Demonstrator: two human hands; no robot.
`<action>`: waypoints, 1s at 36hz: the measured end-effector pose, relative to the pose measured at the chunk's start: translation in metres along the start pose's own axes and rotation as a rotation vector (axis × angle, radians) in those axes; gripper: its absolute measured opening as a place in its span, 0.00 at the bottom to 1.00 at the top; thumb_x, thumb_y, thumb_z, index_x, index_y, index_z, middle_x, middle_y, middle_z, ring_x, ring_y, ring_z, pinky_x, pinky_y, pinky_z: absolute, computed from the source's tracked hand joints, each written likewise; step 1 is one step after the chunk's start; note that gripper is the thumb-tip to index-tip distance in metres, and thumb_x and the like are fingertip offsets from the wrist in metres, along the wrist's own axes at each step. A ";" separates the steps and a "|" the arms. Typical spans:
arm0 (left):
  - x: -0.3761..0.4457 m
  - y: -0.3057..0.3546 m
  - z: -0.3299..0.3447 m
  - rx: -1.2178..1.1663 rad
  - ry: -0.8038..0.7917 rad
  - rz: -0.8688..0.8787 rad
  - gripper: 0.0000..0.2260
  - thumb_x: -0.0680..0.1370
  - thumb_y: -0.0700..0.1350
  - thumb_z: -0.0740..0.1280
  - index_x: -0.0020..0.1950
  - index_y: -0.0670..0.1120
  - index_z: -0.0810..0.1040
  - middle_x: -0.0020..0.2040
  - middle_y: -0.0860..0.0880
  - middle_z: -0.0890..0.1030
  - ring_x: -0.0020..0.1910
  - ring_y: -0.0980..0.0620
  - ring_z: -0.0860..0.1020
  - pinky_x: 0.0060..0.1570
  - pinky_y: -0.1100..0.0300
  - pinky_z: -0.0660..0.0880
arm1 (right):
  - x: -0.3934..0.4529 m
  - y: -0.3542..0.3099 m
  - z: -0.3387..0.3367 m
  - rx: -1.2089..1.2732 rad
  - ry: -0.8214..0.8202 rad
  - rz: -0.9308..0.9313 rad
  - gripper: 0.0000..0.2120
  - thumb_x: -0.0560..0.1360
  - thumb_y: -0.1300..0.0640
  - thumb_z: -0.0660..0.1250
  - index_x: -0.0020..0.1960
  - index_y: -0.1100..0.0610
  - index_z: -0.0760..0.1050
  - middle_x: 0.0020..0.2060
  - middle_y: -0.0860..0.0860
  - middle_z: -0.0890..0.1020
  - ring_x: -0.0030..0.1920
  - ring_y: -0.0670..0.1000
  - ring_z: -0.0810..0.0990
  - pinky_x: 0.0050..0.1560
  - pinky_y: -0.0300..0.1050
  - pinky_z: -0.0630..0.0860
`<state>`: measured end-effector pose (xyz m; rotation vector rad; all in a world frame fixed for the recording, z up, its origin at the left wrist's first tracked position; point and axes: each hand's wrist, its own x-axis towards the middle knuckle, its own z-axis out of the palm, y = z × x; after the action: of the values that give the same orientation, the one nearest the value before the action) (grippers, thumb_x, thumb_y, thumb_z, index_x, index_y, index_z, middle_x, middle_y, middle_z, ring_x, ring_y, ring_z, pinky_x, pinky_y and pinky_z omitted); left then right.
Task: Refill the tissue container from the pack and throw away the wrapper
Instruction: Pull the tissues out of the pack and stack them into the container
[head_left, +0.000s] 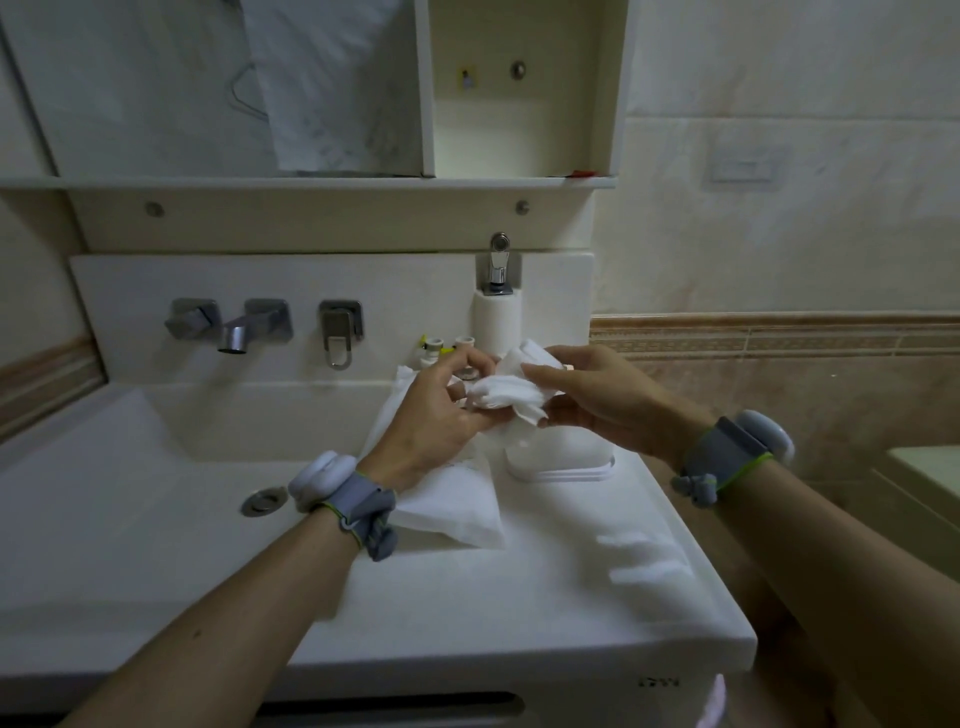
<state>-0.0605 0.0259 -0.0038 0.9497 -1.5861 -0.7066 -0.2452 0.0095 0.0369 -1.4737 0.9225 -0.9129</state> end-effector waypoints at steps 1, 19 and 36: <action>0.000 0.001 0.000 -0.023 -0.001 -0.014 0.14 0.69 0.33 0.76 0.43 0.47 0.74 0.60 0.46 0.80 0.49 0.56 0.80 0.50 0.58 0.78 | -0.001 -0.001 0.000 -0.027 0.003 -0.003 0.08 0.78 0.62 0.66 0.56 0.64 0.77 0.56 0.68 0.80 0.49 0.61 0.80 0.49 0.50 0.82; 0.017 0.005 -0.009 -0.746 0.331 -0.425 0.13 0.74 0.32 0.68 0.58 0.37 0.75 0.57 0.34 0.80 0.53 0.35 0.82 0.46 0.49 0.82 | 0.006 0.003 -0.018 0.019 0.160 -0.036 0.11 0.79 0.60 0.66 0.58 0.64 0.76 0.50 0.60 0.83 0.47 0.57 0.83 0.54 0.52 0.79; 0.009 0.028 0.008 -0.591 0.033 -0.429 0.16 0.77 0.39 0.69 0.64 0.42 0.74 0.56 0.41 0.82 0.52 0.45 0.82 0.46 0.49 0.82 | 0.002 0.001 -0.009 -0.270 0.044 -0.116 0.13 0.78 0.55 0.68 0.61 0.56 0.76 0.52 0.59 0.82 0.47 0.57 0.83 0.44 0.48 0.81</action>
<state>-0.0751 0.0319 0.0220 0.8457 -1.0451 -1.3596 -0.2527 0.0036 0.0366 -1.7578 1.0311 -0.9352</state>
